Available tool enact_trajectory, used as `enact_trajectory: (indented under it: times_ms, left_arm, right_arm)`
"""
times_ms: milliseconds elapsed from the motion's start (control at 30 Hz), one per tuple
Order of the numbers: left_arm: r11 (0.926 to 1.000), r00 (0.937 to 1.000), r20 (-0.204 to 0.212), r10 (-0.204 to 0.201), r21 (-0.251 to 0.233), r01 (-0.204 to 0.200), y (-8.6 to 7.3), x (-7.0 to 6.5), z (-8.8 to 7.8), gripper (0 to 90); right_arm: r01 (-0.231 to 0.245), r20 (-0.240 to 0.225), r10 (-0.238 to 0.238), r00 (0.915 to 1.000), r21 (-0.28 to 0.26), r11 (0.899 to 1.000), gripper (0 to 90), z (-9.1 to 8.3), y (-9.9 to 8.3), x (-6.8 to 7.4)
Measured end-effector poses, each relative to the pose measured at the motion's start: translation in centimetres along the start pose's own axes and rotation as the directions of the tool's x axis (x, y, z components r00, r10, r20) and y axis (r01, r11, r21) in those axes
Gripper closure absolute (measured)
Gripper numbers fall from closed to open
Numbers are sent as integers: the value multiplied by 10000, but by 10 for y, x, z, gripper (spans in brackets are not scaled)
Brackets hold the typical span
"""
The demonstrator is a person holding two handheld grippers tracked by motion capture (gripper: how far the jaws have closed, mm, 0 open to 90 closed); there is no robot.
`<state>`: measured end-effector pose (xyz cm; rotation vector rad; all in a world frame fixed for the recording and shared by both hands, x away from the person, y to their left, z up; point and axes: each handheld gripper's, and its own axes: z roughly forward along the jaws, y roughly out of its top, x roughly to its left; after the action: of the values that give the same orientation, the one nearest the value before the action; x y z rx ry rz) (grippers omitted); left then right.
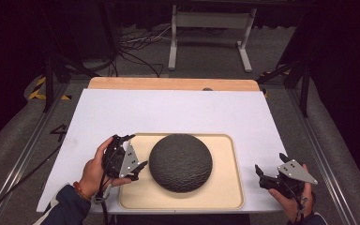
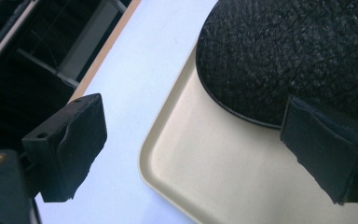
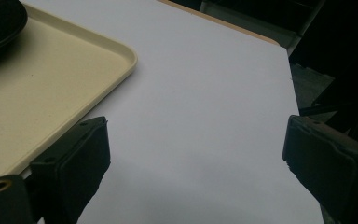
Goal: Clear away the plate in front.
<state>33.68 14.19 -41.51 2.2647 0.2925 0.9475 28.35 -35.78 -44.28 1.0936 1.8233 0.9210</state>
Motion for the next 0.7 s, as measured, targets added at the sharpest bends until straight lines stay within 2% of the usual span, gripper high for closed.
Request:
enact_trajectory:
  times_ms: [133, 167, 333, 533, 600, 700]
  left_arm:
    - [9994, 9994, -23, -332, 65, 333, -9, 6, -4, 82]
    - [9988, 9987, 80, -497, 51, 497, -13, 8, -6, 82]
    - [9984, 9985, 33, -550, 123, 550, -20, 12, -10, 84]
    - [9966, 9968, 127, -785, 260, 782, -34, 16, -14, 81]
    - [9950, 9955, 78, -948, 318, 945, -40, 17, -17, 81]
    - [9945, 9952, 10, -976, 376, 975, -43, 18, -18, 81]
  right_arm:
    - [6, -15, -6, 10000, 2, 10000, 75, 0, 0, 0]
    - [9, -16, -9, 10000, 10, 10000, 75, 0, 0, 0]
    - [9, -11, -9, 10000, 1, 10000, 75, 0, 0, 0]
    - [22, -38, -22, 10000, 43, 10000, 75, 1, 0, 1]
    - [29, -28, -28, 10000, 38, 10000, 75, 1, 0, 1]
    - [13, -18, -13, 10000, 22, 10000, 75, 1, 0, 0]
